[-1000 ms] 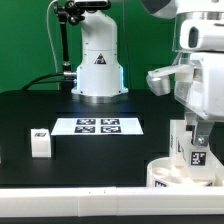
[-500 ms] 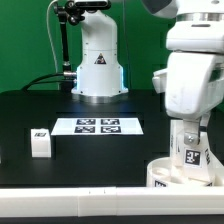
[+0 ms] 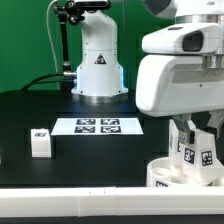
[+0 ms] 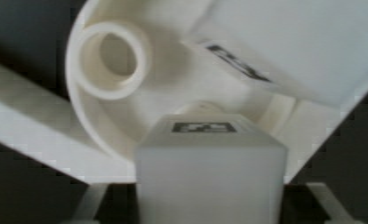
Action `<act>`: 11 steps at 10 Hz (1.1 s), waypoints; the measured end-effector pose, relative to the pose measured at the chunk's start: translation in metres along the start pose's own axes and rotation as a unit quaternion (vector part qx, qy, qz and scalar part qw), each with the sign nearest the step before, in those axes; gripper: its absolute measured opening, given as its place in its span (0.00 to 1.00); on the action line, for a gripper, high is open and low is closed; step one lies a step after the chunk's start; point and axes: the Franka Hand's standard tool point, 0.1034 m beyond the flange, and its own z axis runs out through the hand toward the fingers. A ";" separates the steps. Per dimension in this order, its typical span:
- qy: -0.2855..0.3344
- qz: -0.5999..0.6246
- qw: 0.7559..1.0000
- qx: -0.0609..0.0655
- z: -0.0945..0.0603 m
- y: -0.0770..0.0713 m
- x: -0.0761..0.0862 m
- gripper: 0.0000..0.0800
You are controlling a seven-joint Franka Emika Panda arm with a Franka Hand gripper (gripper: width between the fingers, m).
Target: Assemble stool
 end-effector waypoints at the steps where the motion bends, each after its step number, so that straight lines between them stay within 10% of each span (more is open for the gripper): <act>1: 0.000 0.047 0.999 0.001 0.000 -0.003 0.000 0.42; 11: -0.002 0.389 0.921 0.023 0.000 -0.006 0.001 0.42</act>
Offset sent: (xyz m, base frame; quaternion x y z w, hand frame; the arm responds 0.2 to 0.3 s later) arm 0.0000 0.0000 0.0000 0.0000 0.0000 0.1938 0.9810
